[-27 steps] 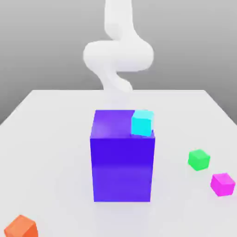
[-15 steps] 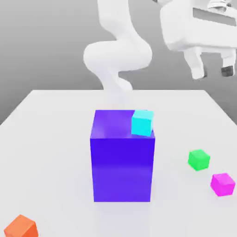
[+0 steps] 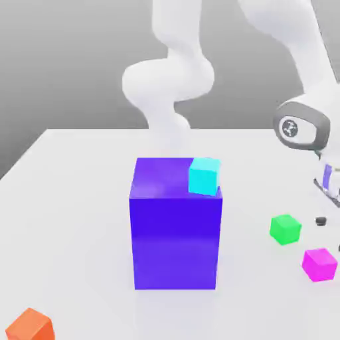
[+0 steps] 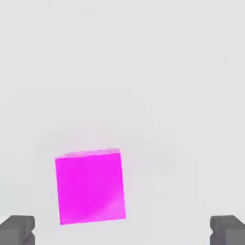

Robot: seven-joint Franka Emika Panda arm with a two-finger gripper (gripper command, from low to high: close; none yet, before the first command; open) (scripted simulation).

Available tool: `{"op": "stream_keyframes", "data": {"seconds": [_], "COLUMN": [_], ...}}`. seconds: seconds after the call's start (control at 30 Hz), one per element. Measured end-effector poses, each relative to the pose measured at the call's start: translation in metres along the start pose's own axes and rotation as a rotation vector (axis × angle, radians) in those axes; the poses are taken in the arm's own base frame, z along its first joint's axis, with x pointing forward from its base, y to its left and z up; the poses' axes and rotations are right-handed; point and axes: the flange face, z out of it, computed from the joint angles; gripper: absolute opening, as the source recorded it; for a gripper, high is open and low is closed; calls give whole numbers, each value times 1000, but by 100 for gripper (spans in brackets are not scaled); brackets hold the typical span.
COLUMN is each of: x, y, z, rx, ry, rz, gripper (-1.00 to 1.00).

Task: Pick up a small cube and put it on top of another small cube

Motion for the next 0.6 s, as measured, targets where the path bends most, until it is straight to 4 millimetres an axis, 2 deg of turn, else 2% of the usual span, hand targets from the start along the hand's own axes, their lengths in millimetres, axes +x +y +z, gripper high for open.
{"op": "stream_keyframes", "data": {"seconds": [0.1, 0.13, 0.33, 0.37, 0.53, 0.6], "x": [-1, -2, -2, -2, -2, -12], "y": [-2, -2, -3, -3, -3, -14], "z": [37, 45, 49, 45, -8, -24], "rx": [1, 2, 1, 1, 1, 8], "ry": [-4, -4, -6, -6, -6, -5], "rz": [-9, -9, -10, -10, -12, -85], "gripper": [0, -100, -100, -100, -100, -100]}}
